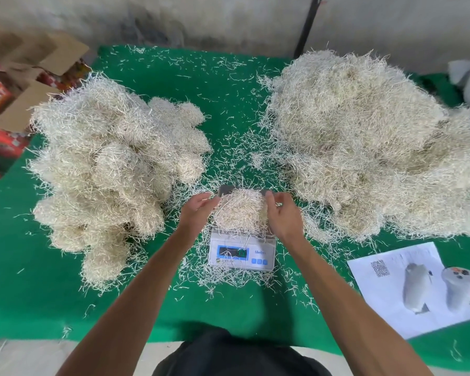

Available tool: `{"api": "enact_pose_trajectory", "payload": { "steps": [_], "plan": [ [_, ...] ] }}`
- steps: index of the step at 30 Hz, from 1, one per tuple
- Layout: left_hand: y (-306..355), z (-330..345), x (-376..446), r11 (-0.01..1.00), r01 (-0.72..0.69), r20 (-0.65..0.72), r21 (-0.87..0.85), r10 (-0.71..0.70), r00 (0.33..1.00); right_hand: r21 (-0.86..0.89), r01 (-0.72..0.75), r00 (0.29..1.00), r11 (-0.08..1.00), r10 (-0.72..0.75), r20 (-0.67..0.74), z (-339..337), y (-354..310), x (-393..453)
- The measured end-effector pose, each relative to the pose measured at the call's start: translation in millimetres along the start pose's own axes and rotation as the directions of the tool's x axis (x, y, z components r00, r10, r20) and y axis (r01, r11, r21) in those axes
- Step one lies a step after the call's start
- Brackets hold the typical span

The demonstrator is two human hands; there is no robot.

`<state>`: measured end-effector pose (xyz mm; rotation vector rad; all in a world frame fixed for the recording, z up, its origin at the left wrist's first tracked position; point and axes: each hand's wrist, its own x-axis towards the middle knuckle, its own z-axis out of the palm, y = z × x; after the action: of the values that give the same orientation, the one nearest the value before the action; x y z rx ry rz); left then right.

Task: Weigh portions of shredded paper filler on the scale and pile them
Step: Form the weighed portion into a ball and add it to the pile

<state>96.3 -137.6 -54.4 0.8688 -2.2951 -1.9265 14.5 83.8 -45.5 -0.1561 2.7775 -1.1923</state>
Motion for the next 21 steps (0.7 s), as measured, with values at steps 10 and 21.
{"api": "enact_pose_trajectory", "payload": {
  "steps": [10,21],
  "plan": [
    [-8,-2,1,1.000,0.000,0.004,-0.016,0.000,1.000,0.039,0.001,1.000,0.999,-0.001,-0.010,2,0,-1],
    [8,21,-11,0.953,0.228,0.001,-0.200,-0.233,0.973,0.364,-0.081,0.987,0.928,0.026,0.156,24,-16,-9]
  ]
}}
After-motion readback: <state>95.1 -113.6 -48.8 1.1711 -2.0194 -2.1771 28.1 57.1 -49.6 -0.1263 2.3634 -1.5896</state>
